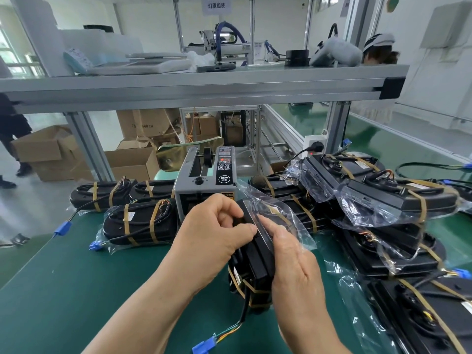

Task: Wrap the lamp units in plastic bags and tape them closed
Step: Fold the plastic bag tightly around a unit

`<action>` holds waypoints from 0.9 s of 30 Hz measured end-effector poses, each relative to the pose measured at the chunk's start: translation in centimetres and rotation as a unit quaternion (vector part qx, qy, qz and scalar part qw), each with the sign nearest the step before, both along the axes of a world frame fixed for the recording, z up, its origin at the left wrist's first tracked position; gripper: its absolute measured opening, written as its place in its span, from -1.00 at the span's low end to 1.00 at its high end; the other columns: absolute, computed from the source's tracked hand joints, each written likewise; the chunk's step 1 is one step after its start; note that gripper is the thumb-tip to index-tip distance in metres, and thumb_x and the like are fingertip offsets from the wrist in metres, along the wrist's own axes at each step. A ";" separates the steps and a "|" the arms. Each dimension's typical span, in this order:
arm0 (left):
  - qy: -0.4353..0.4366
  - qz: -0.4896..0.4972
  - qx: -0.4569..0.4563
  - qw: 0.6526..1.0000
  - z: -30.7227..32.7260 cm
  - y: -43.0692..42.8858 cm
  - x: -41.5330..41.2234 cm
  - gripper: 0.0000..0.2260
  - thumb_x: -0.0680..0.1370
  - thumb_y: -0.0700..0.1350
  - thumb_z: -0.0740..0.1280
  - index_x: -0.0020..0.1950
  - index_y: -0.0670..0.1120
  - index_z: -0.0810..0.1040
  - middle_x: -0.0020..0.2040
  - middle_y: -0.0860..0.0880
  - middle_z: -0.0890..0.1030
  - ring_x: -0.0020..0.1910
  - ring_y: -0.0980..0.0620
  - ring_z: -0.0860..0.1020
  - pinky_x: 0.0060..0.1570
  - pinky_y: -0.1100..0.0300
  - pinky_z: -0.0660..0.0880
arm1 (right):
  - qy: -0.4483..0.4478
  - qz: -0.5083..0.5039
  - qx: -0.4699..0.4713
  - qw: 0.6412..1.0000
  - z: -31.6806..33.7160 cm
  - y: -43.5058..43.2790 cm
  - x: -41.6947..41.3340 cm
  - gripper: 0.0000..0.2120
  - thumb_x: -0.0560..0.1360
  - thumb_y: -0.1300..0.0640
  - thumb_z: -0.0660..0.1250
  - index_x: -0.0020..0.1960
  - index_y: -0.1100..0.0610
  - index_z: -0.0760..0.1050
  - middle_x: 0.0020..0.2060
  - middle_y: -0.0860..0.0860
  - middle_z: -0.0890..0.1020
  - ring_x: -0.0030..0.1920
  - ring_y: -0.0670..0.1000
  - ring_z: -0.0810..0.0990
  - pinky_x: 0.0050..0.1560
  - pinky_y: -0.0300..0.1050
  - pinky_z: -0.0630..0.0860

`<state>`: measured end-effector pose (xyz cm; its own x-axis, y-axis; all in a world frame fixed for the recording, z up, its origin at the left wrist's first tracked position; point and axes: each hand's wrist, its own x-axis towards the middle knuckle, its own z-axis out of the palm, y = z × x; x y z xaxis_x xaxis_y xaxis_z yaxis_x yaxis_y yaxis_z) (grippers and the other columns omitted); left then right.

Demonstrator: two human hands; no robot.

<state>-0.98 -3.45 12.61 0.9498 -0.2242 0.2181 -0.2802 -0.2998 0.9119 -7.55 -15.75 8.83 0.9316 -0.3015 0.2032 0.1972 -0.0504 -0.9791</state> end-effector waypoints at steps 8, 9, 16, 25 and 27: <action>0.007 -0.010 -0.012 1.000 -0.1 -0.2 0.4 -0.81 0.32 0.13 0.49 -0.19 0.08 0.60 -0.45 0.04 0.45 -0.43 0.09 0.42 -0.31 0.13 0.46 | 0.002 -0.006 -0.006 1.000 -0.4 0.1 0.1 -0.53 0.42 -0.40 -0.02 0.12 -0.39 0.57 -0.08 -0.12 0.73 -0.03 -0.05 0.70 0.01 0.03 0.62; 0.001 -0.017 -0.005 1.000 -0.1 -0.1 0.4 -0.76 0.29 0.16 0.50 -0.18 0.09 0.59 -0.45 0.08 0.41 -0.44 0.11 0.37 -0.35 0.17 0.41 | 0.002 -0.010 -0.007 1.000 -0.4 0.1 0.2 -0.54 0.41 -0.41 -0.02 0.11 -0.40 0.57 -0.10 -0.14 0.73 -0.05 -0.08 0.70 -0.01 0.01 0.62; 0.001 -0.050 0.039 0.998 0.4 0.6 0.6 -0.71 0.31 0.03 0.60 -0.11 0.01 0.56 -0.45 0.16 0.37 -0.47 0.19 0.30 -0.43 0.37 0.31 | -0.006 -0.015 0.010 1.000 -0.4 0.0 0.3 -0.57 0.39 -0.40 0.03 0.10 -0.44 0.56 -0.06 -0.34 0.68 -0.01 -0.25 0.65 -0.03 -0.16 0.57; 0.019 -0.031 -0.039 0.999 -0.5 0.2 1.2 -0.85 0.45 -0.18 0.52 -0.25 0.02 0.62 -0.44 0.09 0.40 -0.42 0.14 0.34 -0.37 0.39 0.35 | -0.023 -0.018 0.002 1.000 0.1 -0.1 0.3 -0.63 0.48 -0.28 0.04 0.07 -0.39 0.59 -0.11 -0.36 0.68 -0.03 -0.31 0.63 -0.17 -0.49 0.47; 0.014 -0.025 -0.042 0.999 -0.8 0.1 1.2 -0.84 0.46 -0.18 0.51 -0.25 0.05 0.62 -0.45 0.12 0.39 -0.42 0.16 0.33 -0.38 0.39 0.35 | -0.021 -0.017 0.008 1.000 0.1 -0.1 0.3 -0.64 0.51 -0.25 0.05 0.07 -0.37 0.60 -0.13 -0.32 0.69 -0.08 -0.27 0.65 -0.19 -0.45 0.48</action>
<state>0.25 -3.37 11.83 0.9440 -0.2533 0.2112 -0.2665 -0.2088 0.9410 -7.26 -15.85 8.89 0.9114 -0.3363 0.2373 0.2368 -0.0429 -0.9706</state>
